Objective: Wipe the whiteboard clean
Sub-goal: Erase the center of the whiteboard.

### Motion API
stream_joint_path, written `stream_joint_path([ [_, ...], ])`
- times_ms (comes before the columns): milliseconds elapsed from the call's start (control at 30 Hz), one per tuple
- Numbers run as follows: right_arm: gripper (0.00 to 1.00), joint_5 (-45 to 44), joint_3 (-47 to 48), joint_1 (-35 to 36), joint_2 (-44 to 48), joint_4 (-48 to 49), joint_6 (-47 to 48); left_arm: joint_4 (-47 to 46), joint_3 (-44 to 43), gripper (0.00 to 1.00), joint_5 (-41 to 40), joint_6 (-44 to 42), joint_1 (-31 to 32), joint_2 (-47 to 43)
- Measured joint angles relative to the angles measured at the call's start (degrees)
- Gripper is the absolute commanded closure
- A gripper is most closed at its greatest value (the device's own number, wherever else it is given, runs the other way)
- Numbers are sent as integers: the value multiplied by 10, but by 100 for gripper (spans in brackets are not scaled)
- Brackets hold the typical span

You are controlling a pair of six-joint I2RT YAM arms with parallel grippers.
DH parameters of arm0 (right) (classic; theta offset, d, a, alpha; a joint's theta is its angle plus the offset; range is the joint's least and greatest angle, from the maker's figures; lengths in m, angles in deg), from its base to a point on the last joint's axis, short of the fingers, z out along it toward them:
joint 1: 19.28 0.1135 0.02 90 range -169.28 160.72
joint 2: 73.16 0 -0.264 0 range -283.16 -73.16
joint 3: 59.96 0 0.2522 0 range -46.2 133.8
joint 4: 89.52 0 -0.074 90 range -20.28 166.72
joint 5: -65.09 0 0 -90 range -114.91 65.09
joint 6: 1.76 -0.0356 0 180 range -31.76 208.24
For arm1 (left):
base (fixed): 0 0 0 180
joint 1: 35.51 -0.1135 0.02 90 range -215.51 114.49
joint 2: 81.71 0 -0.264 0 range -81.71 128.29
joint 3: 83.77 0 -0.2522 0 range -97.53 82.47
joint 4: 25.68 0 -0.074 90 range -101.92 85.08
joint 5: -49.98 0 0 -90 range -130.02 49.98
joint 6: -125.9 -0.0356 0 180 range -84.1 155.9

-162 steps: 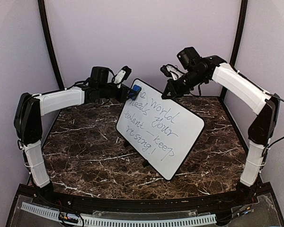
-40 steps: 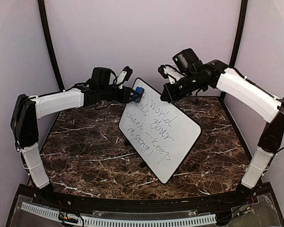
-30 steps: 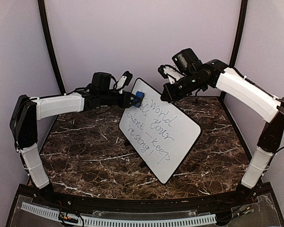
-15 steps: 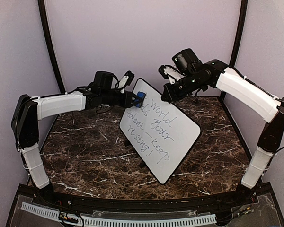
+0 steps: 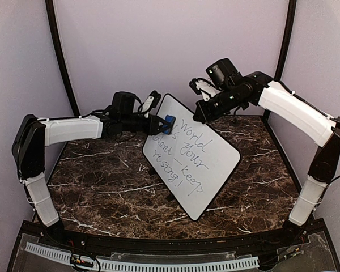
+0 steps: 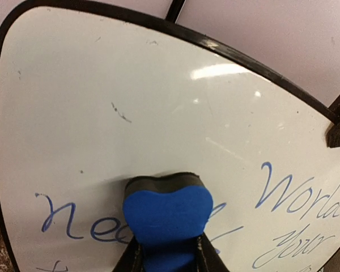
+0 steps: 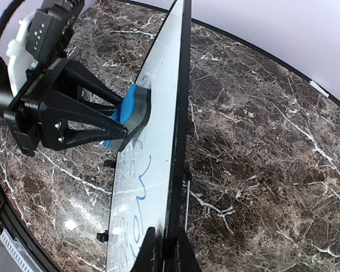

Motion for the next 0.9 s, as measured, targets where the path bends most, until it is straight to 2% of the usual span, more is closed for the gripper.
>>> stream_joint_path([
  [267, 100, -1, 0, 0, 0, 0, 1, -16, 32, 100, -2, 7, 3, -8],
  [467, 100, -5, -1, 0, 0, 2, 2, 49, -31, 100, -10, 0, 6, 5],
  [633, 100, -2, -3, 0, 0, 9, 2, 57, -68, 100, -13, -4, 8, 11],
  [900, 100, -3, -4, 0, 0, 12, 4, 14, -13, 100, -13, 5, 10, 0],
])
